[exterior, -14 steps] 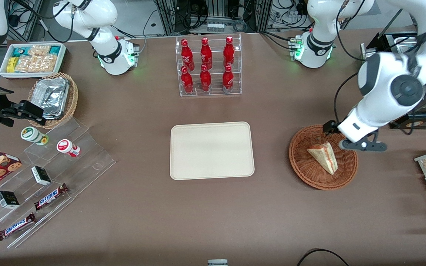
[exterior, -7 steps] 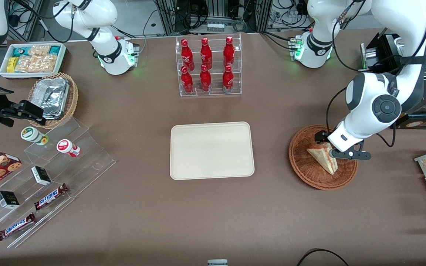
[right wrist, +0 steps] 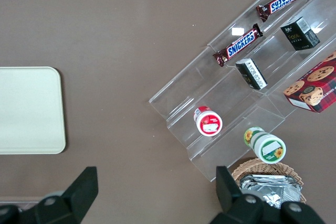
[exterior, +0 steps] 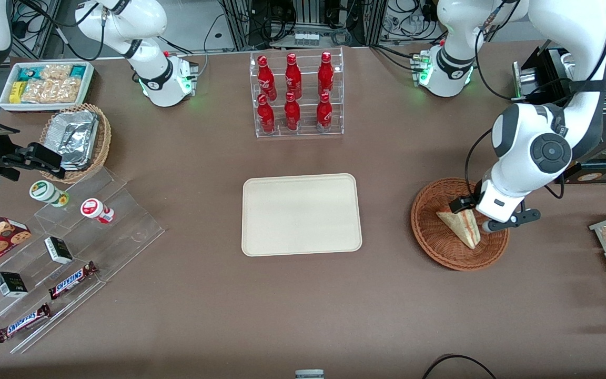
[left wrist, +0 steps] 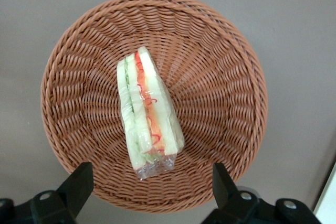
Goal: Place sandwich from basket to tray
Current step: 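Lower the open left gripper around the sandwich and close it, then lift the sandwich and carry it over the cream tray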
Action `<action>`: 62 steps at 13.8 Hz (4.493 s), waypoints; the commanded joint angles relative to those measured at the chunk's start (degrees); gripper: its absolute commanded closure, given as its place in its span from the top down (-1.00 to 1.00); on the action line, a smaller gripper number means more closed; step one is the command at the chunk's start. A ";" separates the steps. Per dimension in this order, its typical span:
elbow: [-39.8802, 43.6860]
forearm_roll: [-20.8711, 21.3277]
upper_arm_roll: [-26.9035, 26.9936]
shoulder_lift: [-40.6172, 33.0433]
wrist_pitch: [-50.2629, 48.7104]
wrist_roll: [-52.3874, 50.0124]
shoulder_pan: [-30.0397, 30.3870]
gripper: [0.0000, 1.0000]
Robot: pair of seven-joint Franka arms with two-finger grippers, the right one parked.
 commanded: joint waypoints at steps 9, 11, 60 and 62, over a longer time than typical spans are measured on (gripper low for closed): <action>-5.40 0.90 -0.37 0.15 9.19 -18.09 0.09 1.00; -5.40 0.99 -0.37 0.85 9.36 -18.18 0.35 1.00; 49.70 1.43 0.07 38.03 -16.83 -26.60 -40.24 -1.00; 51.02 1.43 0.07 39.52 -14.90 -28.19 -41.47 -1.00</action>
